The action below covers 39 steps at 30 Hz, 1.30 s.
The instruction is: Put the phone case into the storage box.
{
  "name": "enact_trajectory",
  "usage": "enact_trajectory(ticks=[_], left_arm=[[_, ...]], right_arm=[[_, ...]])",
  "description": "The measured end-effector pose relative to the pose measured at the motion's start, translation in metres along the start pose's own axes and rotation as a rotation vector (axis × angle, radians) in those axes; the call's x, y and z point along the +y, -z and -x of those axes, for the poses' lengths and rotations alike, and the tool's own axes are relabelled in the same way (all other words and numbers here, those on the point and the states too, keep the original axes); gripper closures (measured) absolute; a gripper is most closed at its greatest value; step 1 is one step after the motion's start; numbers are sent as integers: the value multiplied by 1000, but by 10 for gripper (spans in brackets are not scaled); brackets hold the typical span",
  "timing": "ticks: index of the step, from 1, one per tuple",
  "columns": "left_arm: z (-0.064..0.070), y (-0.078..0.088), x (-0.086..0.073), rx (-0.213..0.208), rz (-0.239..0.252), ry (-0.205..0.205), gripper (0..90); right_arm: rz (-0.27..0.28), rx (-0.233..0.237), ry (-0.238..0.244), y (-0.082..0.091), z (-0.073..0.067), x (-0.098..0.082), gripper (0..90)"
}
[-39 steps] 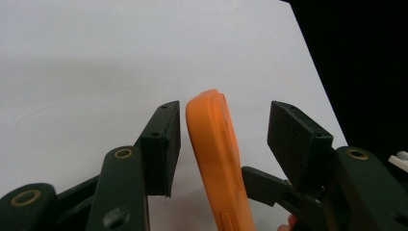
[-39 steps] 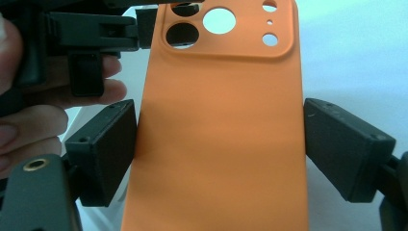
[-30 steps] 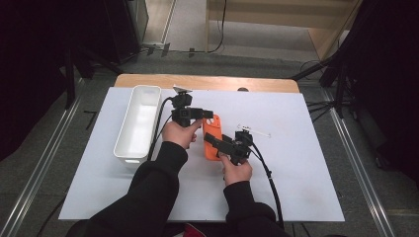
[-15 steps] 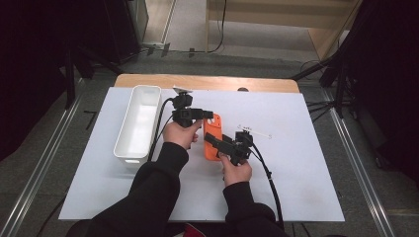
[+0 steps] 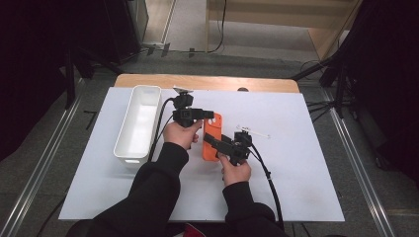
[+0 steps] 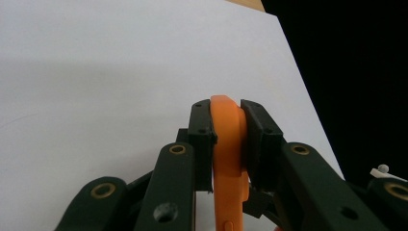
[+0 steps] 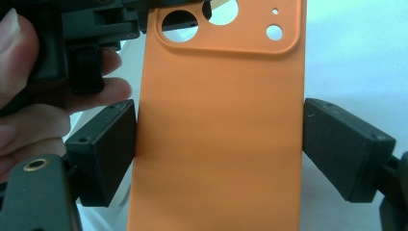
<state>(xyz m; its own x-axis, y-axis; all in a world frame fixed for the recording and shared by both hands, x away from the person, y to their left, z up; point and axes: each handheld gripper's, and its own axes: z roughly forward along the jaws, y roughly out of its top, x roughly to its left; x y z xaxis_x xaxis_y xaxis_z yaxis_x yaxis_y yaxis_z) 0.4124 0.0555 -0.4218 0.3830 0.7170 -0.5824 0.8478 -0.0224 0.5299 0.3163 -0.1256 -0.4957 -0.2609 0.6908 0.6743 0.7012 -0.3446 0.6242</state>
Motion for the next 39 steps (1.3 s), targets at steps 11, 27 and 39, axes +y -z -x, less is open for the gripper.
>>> enact_trajectory(ticks=[11,27,39], left_arm=[[2,2,1,3,-6,-14,765],[5,4,1,-9,3,-45,766],[8,8,3,-7,8,-68,767]], right_arm=[[4,-1,13,-1,-1,-1,138],[14,-12,57,-2,-2,-1,134],[11,-14,71,0,-6,0,134]])
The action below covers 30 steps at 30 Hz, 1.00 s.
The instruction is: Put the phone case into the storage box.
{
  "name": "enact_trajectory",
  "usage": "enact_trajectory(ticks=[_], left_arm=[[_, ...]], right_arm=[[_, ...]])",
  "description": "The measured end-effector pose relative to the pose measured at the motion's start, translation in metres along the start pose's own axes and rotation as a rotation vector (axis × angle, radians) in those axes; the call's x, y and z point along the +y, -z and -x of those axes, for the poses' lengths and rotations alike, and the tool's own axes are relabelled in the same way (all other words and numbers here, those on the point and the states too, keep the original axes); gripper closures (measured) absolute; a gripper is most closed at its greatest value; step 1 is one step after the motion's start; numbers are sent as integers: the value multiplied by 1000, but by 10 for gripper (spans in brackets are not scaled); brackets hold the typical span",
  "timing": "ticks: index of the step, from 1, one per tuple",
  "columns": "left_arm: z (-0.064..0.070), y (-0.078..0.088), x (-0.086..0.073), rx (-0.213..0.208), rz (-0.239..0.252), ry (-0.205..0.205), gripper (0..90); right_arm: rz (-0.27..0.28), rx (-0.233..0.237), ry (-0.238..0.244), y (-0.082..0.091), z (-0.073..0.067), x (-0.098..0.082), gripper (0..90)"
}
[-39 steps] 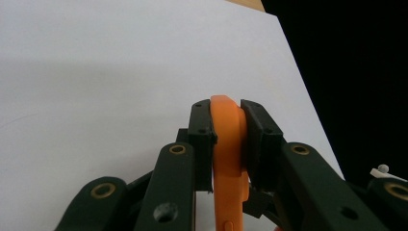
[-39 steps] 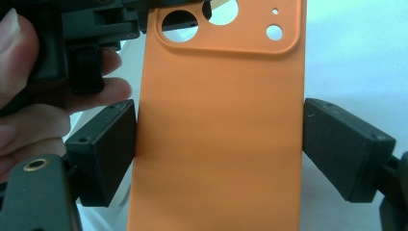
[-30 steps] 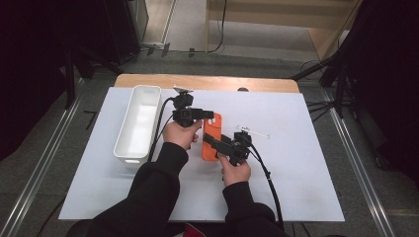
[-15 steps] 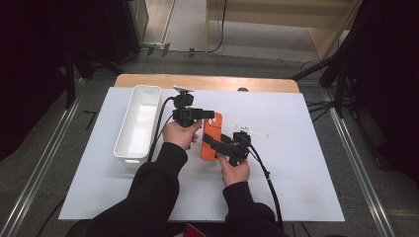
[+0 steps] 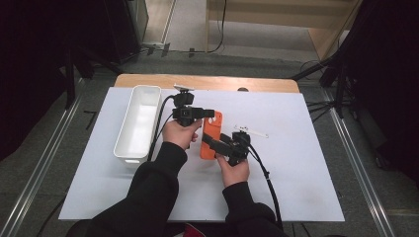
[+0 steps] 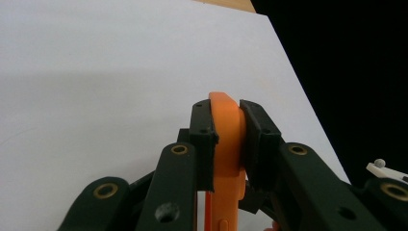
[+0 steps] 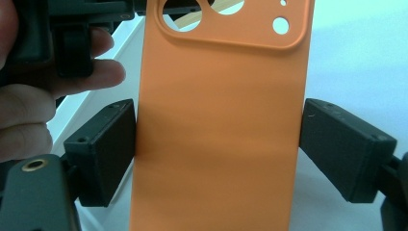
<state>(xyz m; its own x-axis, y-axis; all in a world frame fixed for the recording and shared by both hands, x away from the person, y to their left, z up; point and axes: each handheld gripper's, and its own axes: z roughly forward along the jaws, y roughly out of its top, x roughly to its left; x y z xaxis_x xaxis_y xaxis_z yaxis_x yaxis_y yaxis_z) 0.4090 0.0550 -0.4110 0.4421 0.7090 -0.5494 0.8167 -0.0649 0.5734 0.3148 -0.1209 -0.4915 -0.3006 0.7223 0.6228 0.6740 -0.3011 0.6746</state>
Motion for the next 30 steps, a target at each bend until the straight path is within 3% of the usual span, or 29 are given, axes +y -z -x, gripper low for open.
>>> enact_trajectory(ticks=[15,30], left_arm=[[-1,6,4,-4,23,-8,766],[-1,15,11,11,21,-57,765]], right_arm=[[-41,11,22,5,-5,-1,136],[-116,29,63,12,-6,4,136]])
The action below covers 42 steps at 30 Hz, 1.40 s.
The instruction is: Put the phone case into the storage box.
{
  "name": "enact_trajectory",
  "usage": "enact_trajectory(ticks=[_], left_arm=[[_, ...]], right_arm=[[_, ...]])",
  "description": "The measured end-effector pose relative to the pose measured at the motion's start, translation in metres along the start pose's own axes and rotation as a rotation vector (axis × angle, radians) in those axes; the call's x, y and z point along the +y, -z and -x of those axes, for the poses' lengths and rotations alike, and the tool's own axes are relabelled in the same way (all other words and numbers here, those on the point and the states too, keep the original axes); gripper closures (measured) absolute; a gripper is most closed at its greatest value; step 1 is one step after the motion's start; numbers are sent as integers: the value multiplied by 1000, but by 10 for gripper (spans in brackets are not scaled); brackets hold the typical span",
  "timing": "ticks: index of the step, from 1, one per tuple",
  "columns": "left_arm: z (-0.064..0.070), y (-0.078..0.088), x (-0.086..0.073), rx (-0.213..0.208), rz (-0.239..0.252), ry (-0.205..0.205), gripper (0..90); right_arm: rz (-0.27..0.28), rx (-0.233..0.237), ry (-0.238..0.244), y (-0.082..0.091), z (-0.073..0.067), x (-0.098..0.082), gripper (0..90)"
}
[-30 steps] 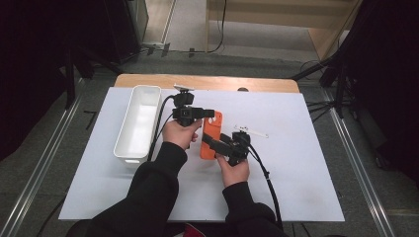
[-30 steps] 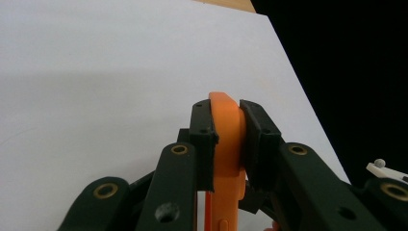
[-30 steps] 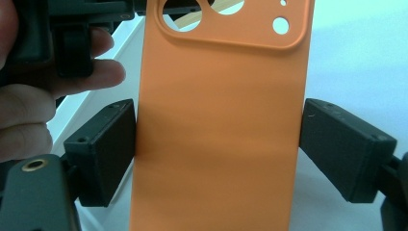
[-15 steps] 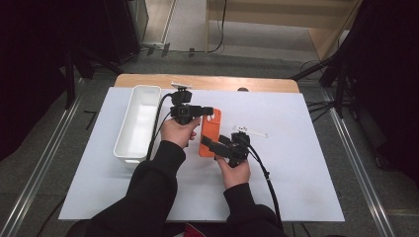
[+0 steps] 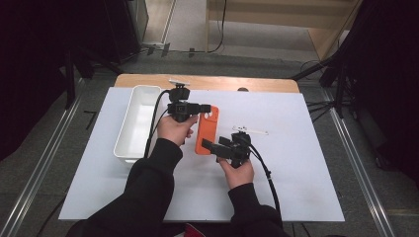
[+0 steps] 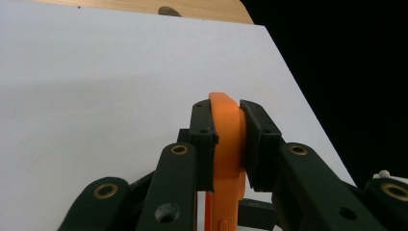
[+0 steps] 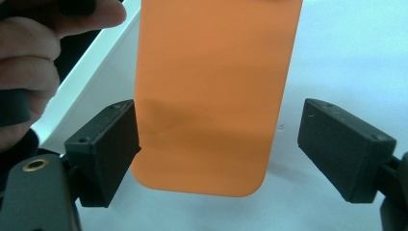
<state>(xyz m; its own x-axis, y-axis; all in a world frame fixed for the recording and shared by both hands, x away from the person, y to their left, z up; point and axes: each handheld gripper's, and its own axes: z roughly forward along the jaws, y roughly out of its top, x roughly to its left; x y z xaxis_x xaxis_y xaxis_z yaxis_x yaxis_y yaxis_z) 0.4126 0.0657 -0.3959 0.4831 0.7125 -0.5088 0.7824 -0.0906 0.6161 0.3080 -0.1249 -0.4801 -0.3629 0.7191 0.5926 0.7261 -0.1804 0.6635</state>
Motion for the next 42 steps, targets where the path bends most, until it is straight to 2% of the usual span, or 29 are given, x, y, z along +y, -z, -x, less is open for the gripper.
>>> enact_trajectory(ticks=[4,10,11,18,21,26,28,29,31,35,37,42], left_arm=[[-1,2,0,0,-13,-15,765],[-1,6,1,-1,-27,-28,765],[-1,7,1,-3,-32,-32,765],[0,13,2,-5,-64,-64,764],[0,15,2,-8,-71,-68,765],[1,18,2,-26,-96,-91,765],[0,19,1,-22,-98,-89,764],[-1,18,2,-33,-100,-79,765],[-1,17,1,-39,-103,-76,764],[-1,18,0,-58,-109,-101,764],[-1,17,0,-79,-109,-129,764],[-1,12,-2,-88,-139,-160,764]], right_arm=[[-21,21,28,5,1,3,136],[-64,14,63,9,4,7,147],[-89,28,90,12,5,8,228],[-129,49,101,17,7,11,230],[-133,59,119,17,8,12,234],[-172,75,163,20,10,18,254],[-175,78,174,21,10,20,254],[-182,104,179,23,10,22,254],[-177,112,179,25,10,24,254],[-194,132,206,29,12,28,254],[-195,134,217,31,14,29,254],[-215,167,233,33,20,31,254]])
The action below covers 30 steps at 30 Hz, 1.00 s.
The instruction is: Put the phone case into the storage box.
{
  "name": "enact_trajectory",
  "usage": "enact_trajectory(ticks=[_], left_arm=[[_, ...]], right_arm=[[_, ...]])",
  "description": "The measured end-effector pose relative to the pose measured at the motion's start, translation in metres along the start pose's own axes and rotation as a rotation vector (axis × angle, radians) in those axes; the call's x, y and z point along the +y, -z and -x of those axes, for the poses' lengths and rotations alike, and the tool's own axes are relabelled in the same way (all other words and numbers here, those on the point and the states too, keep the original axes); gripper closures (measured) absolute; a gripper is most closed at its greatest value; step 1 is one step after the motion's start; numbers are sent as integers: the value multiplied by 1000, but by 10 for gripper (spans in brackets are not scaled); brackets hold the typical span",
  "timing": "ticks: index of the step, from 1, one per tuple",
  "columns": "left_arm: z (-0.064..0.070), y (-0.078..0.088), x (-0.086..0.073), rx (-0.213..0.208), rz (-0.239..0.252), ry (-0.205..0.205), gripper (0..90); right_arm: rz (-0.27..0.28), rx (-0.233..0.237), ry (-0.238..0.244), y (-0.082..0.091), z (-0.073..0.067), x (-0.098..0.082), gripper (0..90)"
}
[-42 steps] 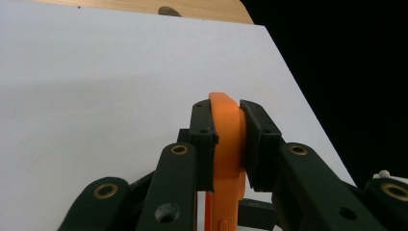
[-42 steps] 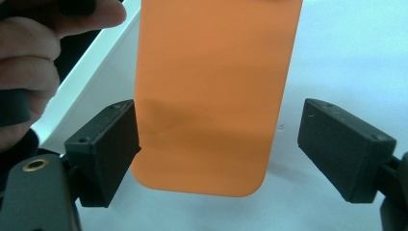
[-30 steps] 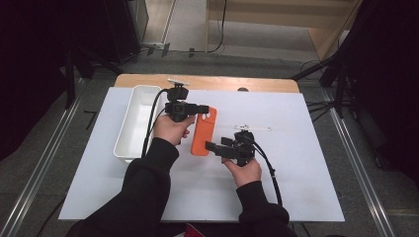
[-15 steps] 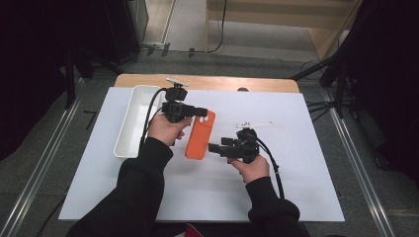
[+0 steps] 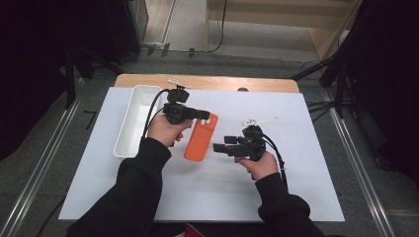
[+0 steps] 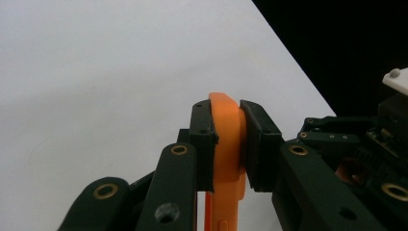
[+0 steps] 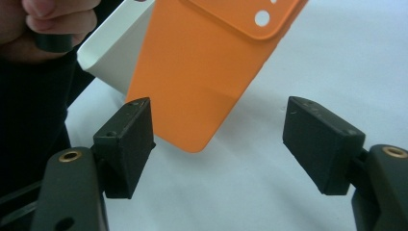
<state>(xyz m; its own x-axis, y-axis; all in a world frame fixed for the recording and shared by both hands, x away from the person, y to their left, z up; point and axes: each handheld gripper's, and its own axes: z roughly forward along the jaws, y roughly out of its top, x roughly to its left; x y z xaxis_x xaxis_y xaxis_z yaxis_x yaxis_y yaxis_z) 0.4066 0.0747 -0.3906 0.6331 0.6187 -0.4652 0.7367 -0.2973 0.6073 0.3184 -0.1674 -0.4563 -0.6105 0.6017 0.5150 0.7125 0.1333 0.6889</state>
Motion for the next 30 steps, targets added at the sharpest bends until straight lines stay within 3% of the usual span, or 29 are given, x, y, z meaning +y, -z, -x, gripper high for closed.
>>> enact_trajectory(ticks=[6,12,24,30], left_arm=[[2,-3,-2,-8,-33,-34,764],[9,-2,-6,-32,-45,-97,764],[12,8,-12,-114,-37,-133,764],[13,15,-16,-152,-43,-166,763]], right_arm=[[-36,0,31,1,4,-1,254],[-86,10,76,4,8,-2,254],[-114,41,134,16,9,-1,254],[-118,72,129,23,8,0,254]])
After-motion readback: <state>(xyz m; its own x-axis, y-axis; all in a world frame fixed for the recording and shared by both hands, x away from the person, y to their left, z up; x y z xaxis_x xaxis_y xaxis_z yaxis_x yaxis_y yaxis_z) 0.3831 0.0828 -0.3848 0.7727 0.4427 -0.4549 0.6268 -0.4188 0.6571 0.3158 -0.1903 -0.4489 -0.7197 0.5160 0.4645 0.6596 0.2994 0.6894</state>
